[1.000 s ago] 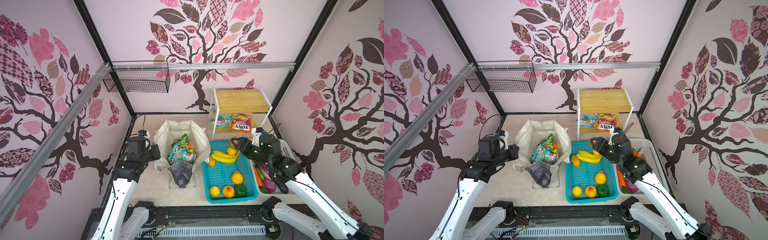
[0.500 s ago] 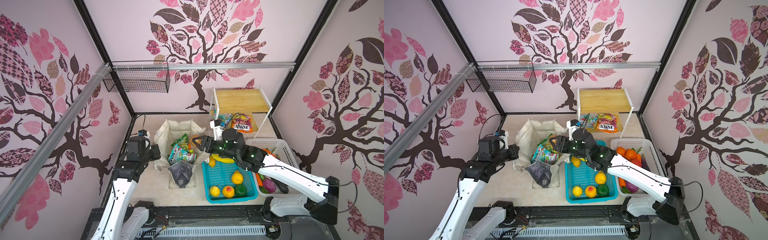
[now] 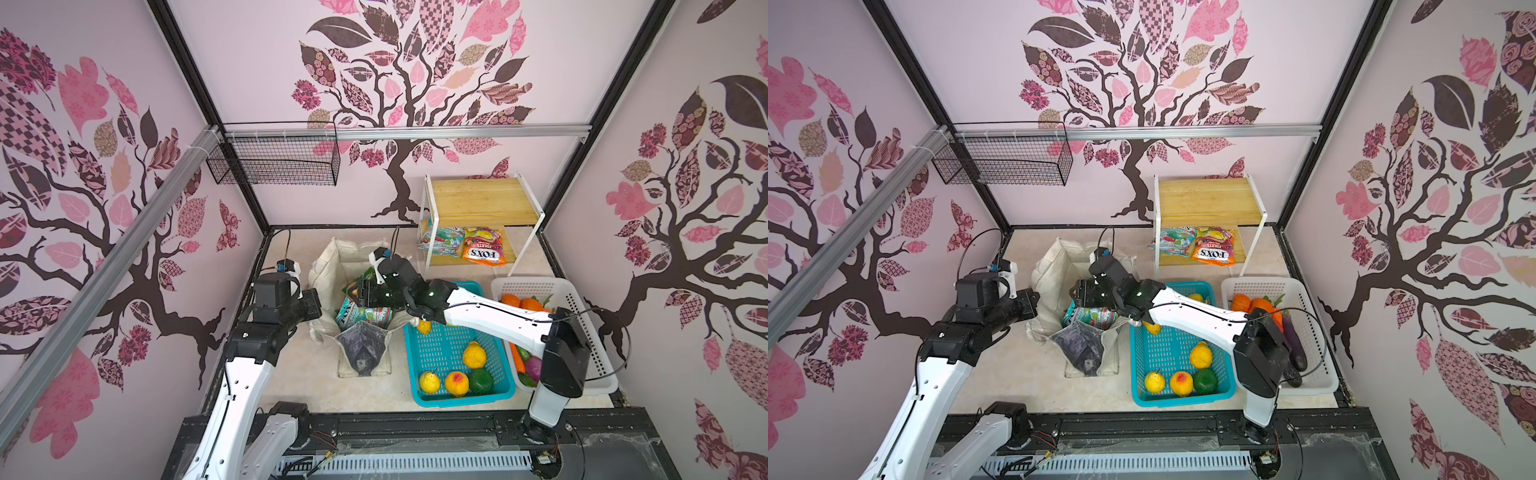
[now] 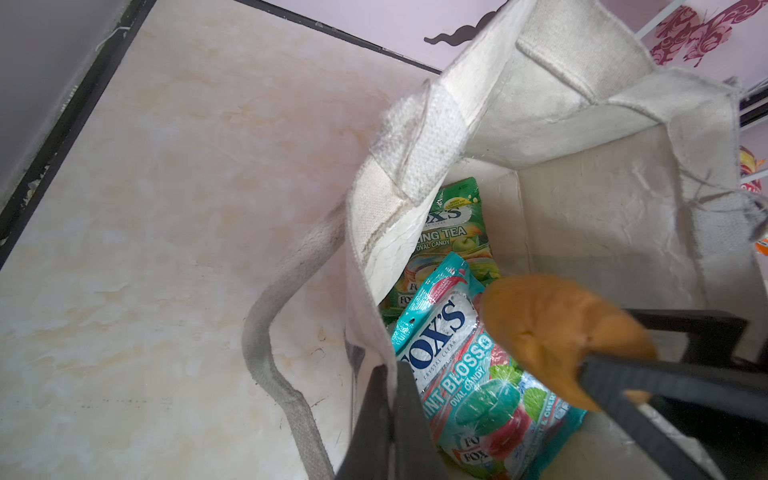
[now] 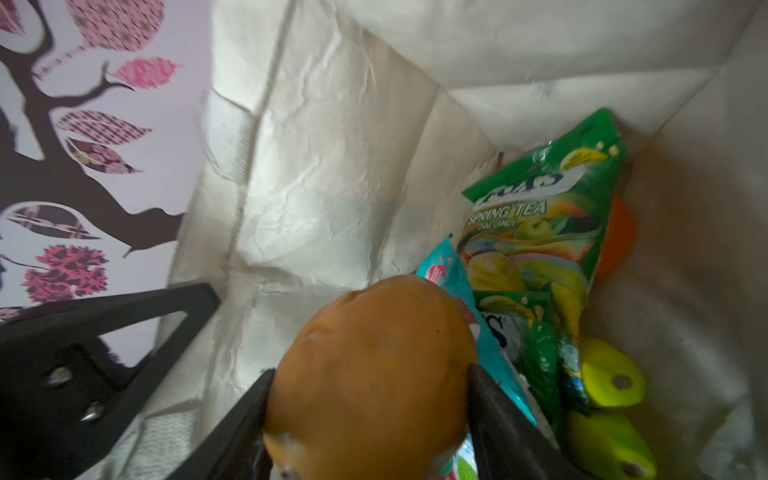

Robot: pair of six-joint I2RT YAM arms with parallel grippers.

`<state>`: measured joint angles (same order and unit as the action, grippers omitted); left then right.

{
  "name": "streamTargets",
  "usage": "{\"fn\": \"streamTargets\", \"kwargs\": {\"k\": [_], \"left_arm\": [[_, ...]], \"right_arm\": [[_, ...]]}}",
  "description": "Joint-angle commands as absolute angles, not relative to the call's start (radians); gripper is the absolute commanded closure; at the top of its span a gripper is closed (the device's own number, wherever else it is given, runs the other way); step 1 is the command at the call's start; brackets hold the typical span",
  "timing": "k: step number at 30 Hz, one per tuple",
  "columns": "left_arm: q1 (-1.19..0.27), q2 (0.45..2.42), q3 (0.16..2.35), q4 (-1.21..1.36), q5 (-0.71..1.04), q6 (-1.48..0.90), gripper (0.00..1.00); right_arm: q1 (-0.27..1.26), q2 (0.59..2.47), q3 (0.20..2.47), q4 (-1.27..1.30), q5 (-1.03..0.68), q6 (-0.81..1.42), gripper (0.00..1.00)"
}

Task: Place the food into the grocery bag and tie it
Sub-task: 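Lift the brown potato with the right gripper and carry it toward the bag, then lower the potato into the tote bag and open the right gripper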

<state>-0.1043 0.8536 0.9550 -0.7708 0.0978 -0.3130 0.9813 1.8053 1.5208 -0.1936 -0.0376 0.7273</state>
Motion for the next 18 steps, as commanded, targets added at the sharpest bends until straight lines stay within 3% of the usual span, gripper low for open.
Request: {"fn": "streamTargets", "kwargs": {"k": [1, 8, 16, 18], "left_arm": [[-0.102, 0.849, 0.93, -0.747, 0.119, -0.307, 1.0], [-0.102, 0.853, 0.929, -0.747, 0.118, -0.307, 1.0], [-0.103, 0.856, 0.93, -0.75, 0.114, -0.307, 1.0], [-0.102, 0.854, 0.93, -0.75, 0.113, -0.307, 1.0]], "right_arm": [[0.989, 1.871, 1.589, -0.272, -0.026, 0.697, 0.3], [0.989, 1.895, 1.575, -0.29, 0.027, 0.701, 0.2], [0.989, 1.83, 1.56, -0.287, 0.036, 0.687, 0.01], [0.989, 1.799, 1.55, -0.28, 0.041, 0.687, 0.0]]}}
